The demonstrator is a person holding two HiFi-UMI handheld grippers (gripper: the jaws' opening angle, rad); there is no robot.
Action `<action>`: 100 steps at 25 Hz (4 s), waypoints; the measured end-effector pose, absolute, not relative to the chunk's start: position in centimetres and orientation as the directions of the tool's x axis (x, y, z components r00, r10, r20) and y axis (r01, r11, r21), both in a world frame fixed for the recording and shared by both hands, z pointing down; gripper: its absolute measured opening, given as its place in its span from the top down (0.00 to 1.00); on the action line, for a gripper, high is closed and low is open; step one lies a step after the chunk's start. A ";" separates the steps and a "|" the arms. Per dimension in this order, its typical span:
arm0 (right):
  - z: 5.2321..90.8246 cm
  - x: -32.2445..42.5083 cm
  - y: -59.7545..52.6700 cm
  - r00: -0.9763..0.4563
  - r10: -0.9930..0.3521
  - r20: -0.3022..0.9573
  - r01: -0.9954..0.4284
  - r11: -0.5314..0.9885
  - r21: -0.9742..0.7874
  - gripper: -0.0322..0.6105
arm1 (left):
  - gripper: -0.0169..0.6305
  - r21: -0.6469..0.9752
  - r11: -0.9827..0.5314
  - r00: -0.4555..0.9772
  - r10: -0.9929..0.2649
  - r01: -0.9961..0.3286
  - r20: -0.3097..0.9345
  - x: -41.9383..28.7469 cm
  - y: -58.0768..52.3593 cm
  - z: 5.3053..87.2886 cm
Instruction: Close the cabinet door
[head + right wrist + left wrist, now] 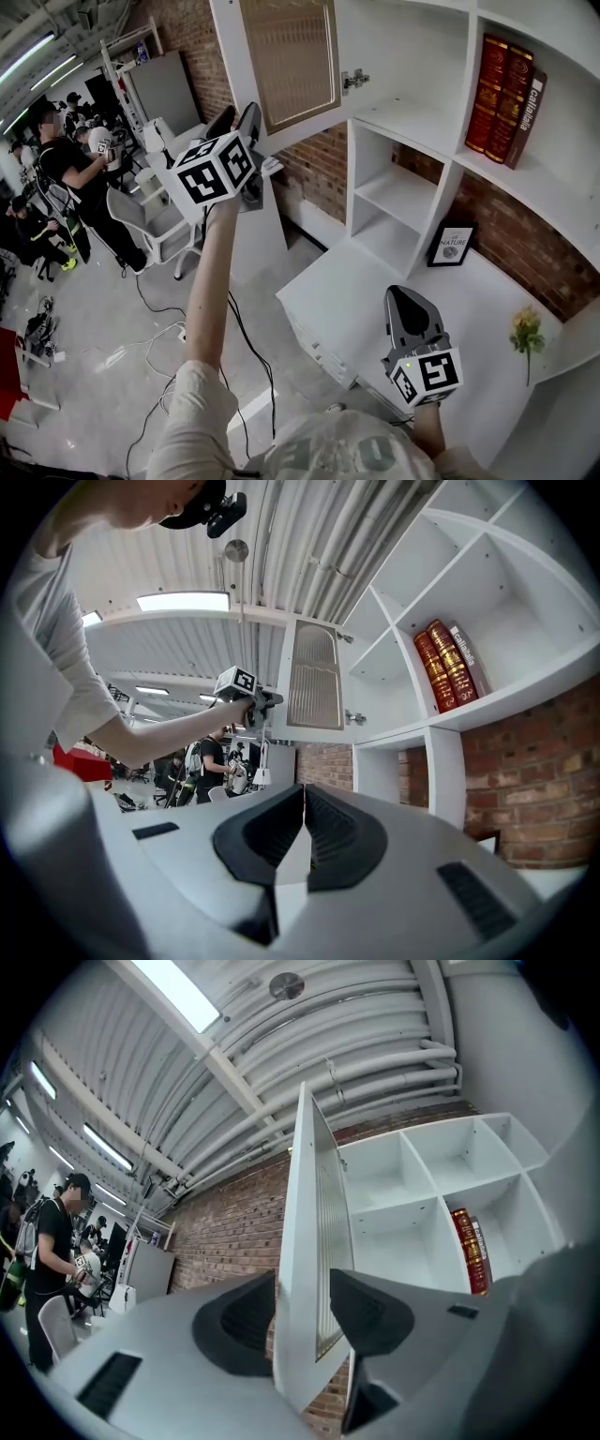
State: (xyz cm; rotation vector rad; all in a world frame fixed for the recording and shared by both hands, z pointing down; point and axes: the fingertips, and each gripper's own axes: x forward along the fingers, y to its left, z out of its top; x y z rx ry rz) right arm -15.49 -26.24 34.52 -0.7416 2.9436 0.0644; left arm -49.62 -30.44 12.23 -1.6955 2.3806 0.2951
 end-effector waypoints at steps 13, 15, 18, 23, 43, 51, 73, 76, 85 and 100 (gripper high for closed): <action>35.1 -16.2 -25.3 -0.893 -0.442 -0.085 -0.446 0.895 0.024 0.92 | 0.82 -0.052 0.356 -0.332 -0.909 -0.933 -0.253 -50.2 -30.5 13.0; 35.0 -16.3 -25.1 -0.895 -0.437 -0.090 -0.441 0.897 0.026 0.92 | 0.83 -0.048 0.342 -0.320 -0.914 -0.938 -0.249 -50.0 -30.3 13.0; 34.3 -16.4 -24.9 -0.896 -0.432 -0.103 -0.437 0.899 0.034 0.92 | 0.84 -0.047 0.307 -0.286 -0.926 -0.951 -0.248 -48.9 -30.0 12.9; 34.3 -16.7 -24.5 -0.900 -0.424 -0.103 -0.429 0.902 0.042 0.92 | 0.86 -0.048 0.206 -0.184 -0.938 -0.977 -0.293 -44.6 -29.2 12.9; 34.5 -14.8 -24.8 -0.870 -0.485 -0.091 -0.490 0.870 0.056 0.92 | 0.86 -0.074 -0.007 0.030 -0.949 -0.997 -0.315 -35.7 -29.8 12.9; 34.1 -13.2 -25.7 -0.841 -0.531 -0.101 -0.538 0.841 0.059 0.92 | 0.84 -0.175 -0.027 0.085 -0.938 -0.984 -0.335 -30.1 -32.8 12.7; 35.6 -2.1 -29.2 -0.618 -0.782 -0.086 -0.784 0.621 -0.007 0.92 | 0.84 -0.252 -0.145 0.213 -0.939 -0.957 -0.269 -18.4 -47.1 13.1; 35.9 -1.3 -29.2 -0.596 -0.799 -0.076 -0.801 0.598 -0.010 0.92 | 0.84 -0.271 -0.124 0.201 -0.939 -0.955 -0.278 -18.0 -48.0 13.1; 37.1 1.2 -29.3 -0.544 -0.838 -0.045 -0.838 0.545 -0.025 0.92 | 0.84 -0.277 -0.111 0.186 -0.947 -0.954 -0.262 -17.2 -51.0 13.1; 36.9 2.1 -30.6 -0.522 -0.852 -0.047 -0.852 0.523 -0.026 0.92 | 0.86 -0.282 -0.118 0.192 -0.949 -0.952 -0.250 -16.7 -53.3 13.0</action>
